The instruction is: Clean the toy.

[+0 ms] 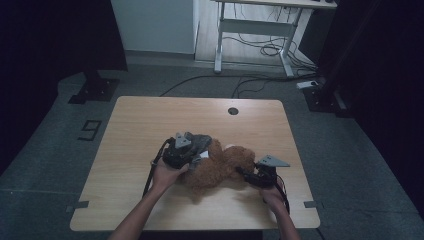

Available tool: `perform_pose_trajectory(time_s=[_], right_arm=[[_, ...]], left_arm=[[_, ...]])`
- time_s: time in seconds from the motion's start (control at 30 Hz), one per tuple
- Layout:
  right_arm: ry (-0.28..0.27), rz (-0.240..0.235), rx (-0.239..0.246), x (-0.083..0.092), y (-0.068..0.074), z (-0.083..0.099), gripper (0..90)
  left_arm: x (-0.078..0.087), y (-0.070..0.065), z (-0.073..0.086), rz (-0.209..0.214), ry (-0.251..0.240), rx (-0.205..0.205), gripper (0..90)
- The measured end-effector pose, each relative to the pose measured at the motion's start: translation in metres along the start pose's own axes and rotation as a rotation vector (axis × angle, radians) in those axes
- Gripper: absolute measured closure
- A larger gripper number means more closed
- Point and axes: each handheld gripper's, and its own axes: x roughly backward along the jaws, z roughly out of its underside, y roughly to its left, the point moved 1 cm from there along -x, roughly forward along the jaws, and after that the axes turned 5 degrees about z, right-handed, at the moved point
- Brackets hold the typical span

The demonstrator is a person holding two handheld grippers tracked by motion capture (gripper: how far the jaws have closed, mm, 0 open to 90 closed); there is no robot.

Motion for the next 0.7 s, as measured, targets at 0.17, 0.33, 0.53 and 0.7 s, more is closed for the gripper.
perform_pose_trajectory(time_s=[0.17,0.33,0.53,0.7], right_arm=[[-0.014,0.02,0.024,0.003,0.004,0.005,48.3],[-0.022,0.063,0.053,0.002,0.011,0.006,50.1],[-0.031,0.094,0.087,0.001,0.017,0.008,50.5],[-0.029,0.097,0.09,0.001,0.017,0.007,50.3]], left_arm=[[0.016,0.016,0.009,-0.012,0.008,0.047,76.1],[0.021,0.0,-0.014,0.009,0.002,0.023,75.9],[-0.005,-0.046,-0.046,0.056,0.048,-0.061,75.7],[-0.025,-0.079,-0.049,0.078,0.051,-0.13,75.5]])
